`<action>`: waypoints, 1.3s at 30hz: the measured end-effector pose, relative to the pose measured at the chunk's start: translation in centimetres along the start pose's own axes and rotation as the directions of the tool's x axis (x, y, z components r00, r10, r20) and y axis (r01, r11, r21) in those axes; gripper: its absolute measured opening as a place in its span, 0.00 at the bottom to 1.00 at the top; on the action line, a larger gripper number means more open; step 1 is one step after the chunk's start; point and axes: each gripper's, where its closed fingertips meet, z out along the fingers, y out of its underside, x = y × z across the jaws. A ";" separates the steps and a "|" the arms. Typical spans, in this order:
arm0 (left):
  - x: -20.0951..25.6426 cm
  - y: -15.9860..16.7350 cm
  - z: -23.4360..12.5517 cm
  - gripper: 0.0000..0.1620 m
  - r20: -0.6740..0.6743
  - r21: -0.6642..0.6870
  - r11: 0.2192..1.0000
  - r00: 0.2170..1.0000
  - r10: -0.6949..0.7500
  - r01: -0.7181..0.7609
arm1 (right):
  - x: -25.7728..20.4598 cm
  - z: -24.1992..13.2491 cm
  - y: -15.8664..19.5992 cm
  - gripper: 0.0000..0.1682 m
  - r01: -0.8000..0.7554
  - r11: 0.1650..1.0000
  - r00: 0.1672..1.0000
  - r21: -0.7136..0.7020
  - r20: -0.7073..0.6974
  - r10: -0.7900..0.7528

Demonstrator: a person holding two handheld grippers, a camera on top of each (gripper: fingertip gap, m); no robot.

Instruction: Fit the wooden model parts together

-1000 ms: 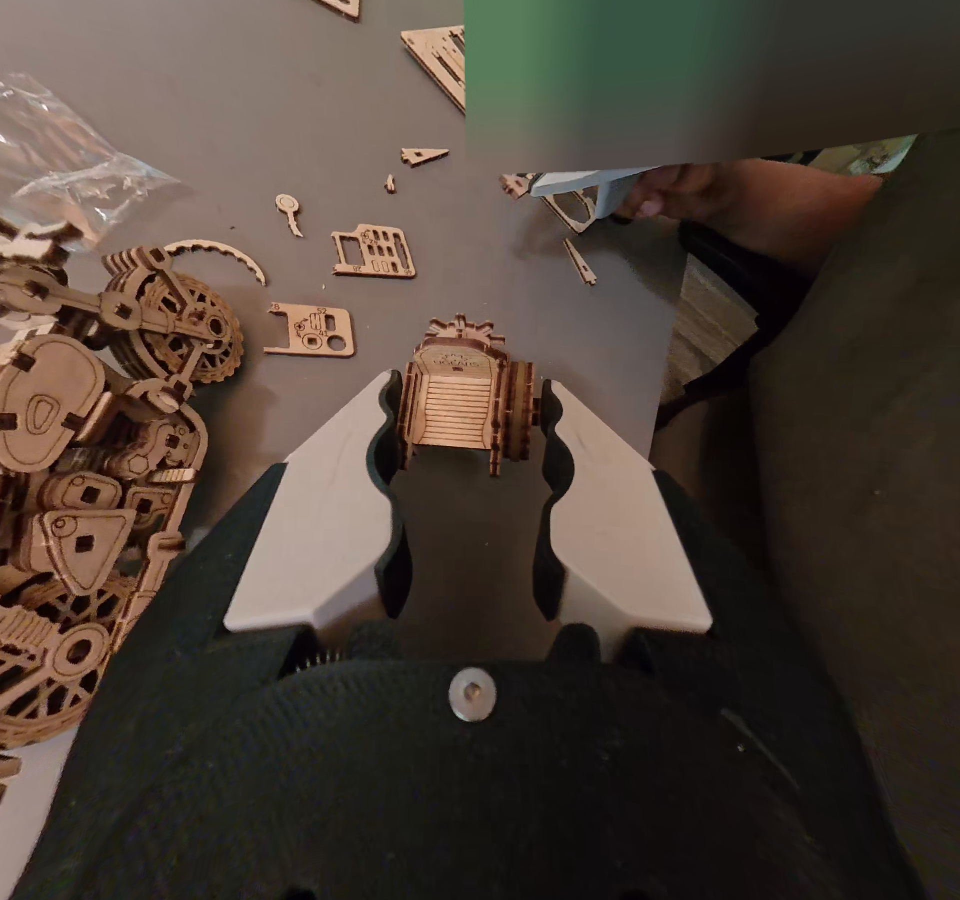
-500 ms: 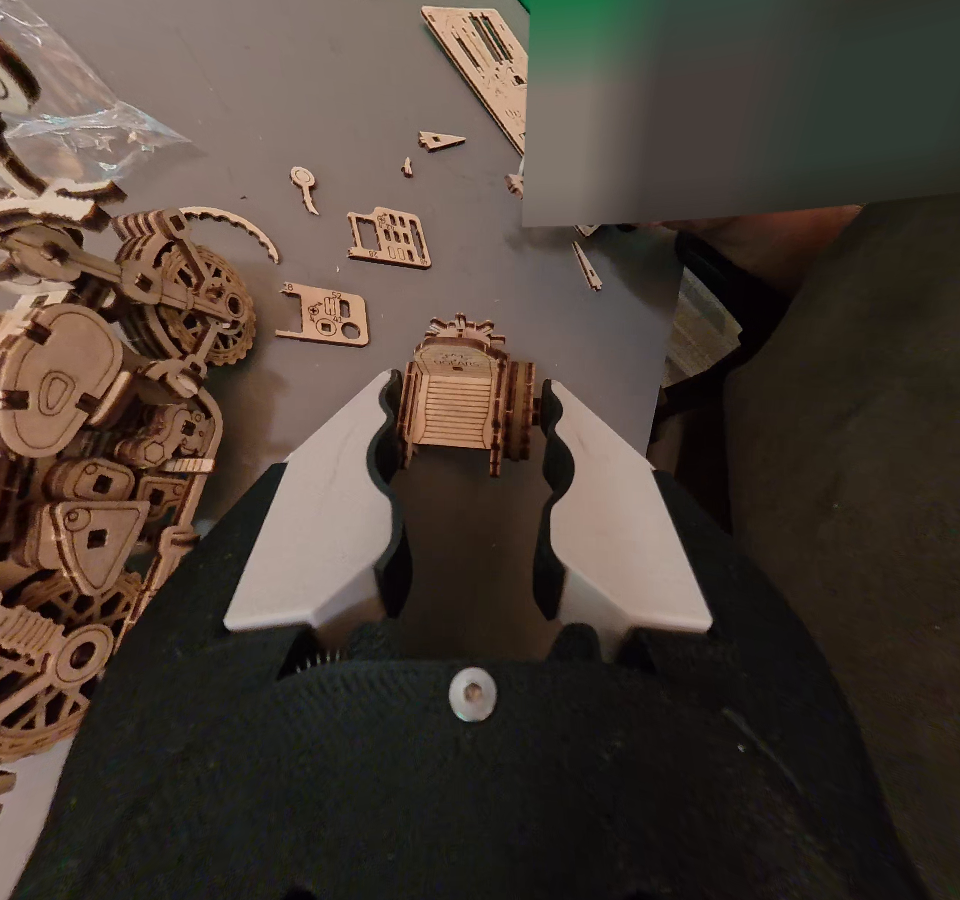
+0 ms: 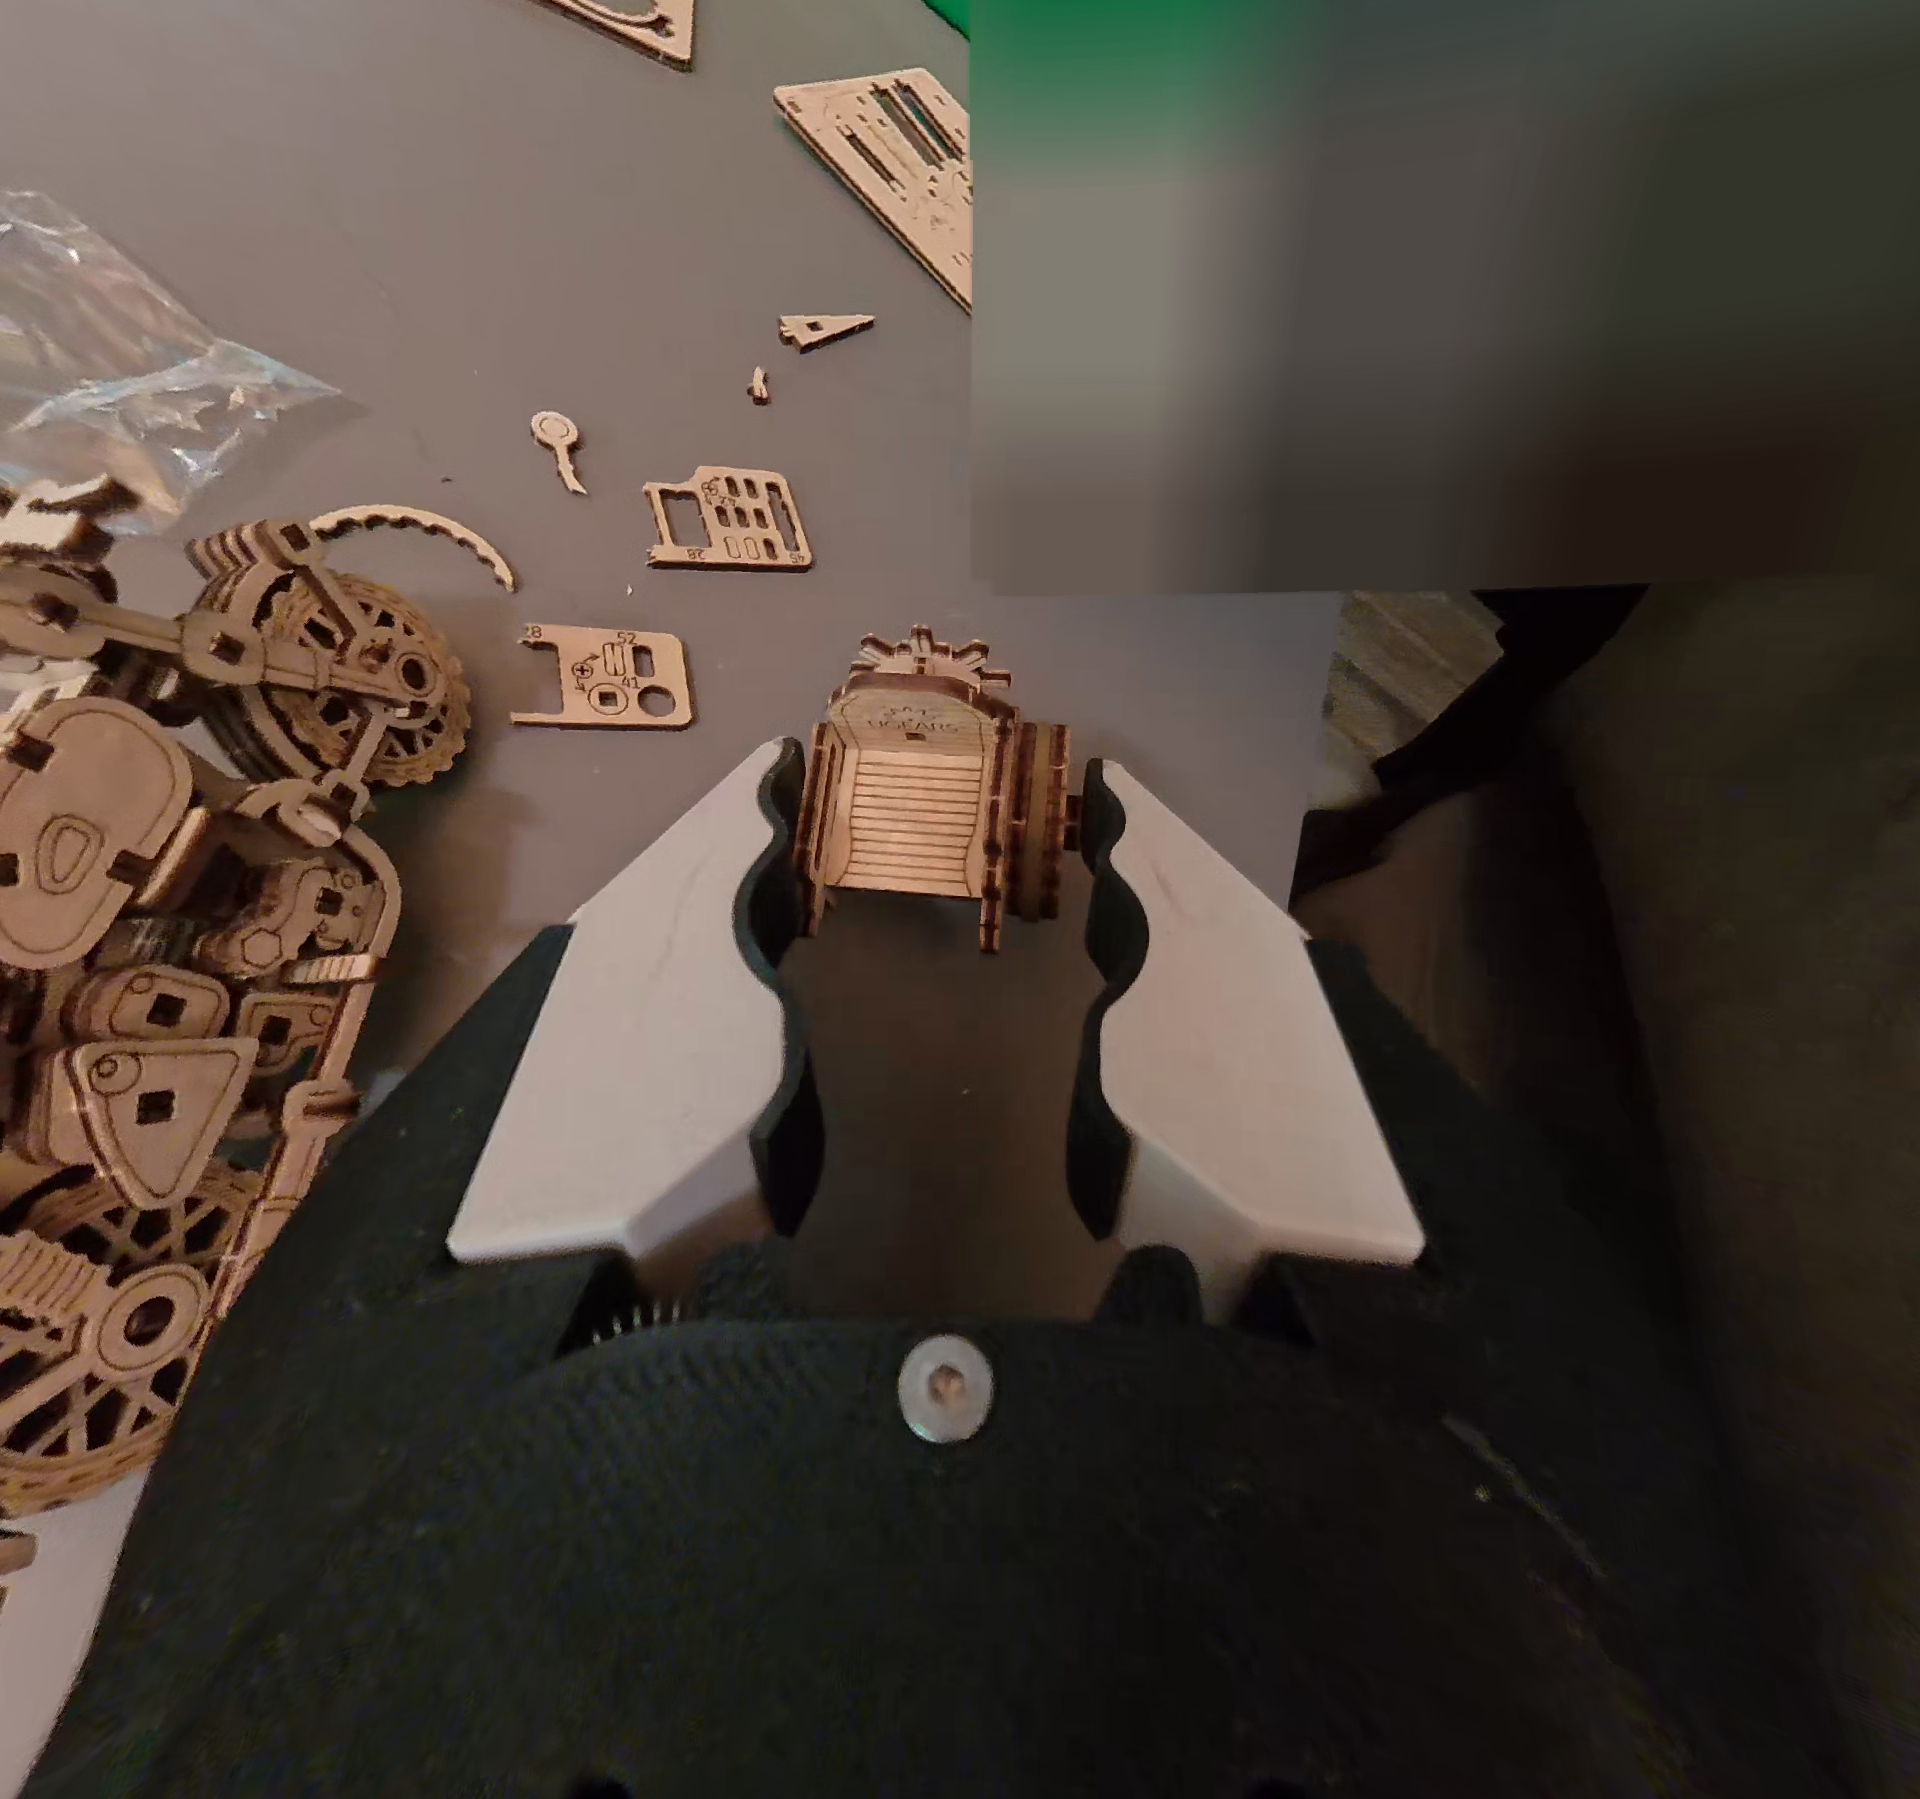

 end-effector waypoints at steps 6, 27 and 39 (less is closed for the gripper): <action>0.9 0.6 0.5 0.32 0.056 -0.053 0.987 0.986 0.154 -0.152 | -2.3 1.0 -0.2 0.03 -0.021 0.999 0.997 -0.024 0.080 0.023; 2.0 2.6 2.2 0.32 0.142 -0.226 0.852 0.849 0.509 -0.473 | -4.4 1.5 1.6 0.03 0.070 0.987 0.987 -0.146 0.152 -0.047; 2.0 2.6 2.2 0.32 0.140 -0.226 0.854 0.852 0.504 -0.468 | -2.6 0.8 3.4 0.03 0.037 0.973 0.991 -0.228 0.133 -0.006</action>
